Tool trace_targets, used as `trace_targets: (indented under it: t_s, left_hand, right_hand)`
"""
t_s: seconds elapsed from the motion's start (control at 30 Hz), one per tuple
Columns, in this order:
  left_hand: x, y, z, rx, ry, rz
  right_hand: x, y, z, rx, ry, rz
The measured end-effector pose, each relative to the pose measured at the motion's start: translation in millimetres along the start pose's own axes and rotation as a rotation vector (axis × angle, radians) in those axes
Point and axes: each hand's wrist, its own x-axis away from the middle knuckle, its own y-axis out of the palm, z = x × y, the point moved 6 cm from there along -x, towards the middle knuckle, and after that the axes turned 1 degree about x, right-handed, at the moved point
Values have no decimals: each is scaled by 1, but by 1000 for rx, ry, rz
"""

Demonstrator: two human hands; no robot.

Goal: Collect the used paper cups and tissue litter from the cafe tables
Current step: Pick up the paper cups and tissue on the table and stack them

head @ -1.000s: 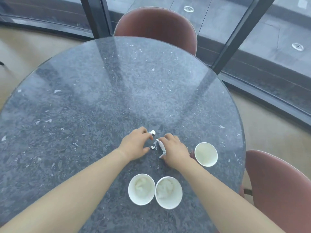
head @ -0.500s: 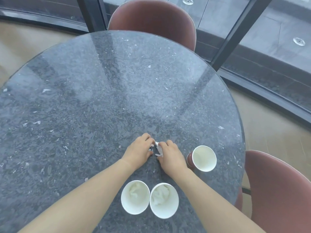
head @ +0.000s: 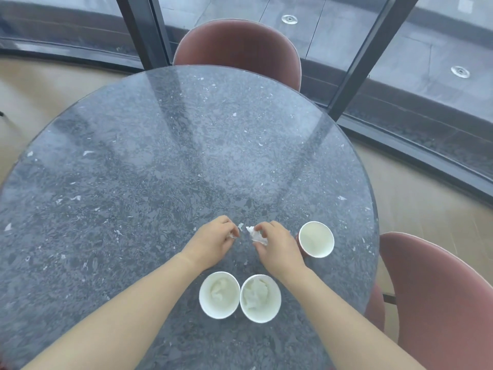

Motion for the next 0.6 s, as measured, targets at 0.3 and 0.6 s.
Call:
trace_targets:
  t_s: [0.3,0.6]
  left_hand:
    - [85,-23,36,92,14,55]
    - [109,-10,44,-51,2,-12]
  right_hand:
    - [76,-37,-39,-177,-74,137]
    - [116,-17,-27,-75,-22,65]
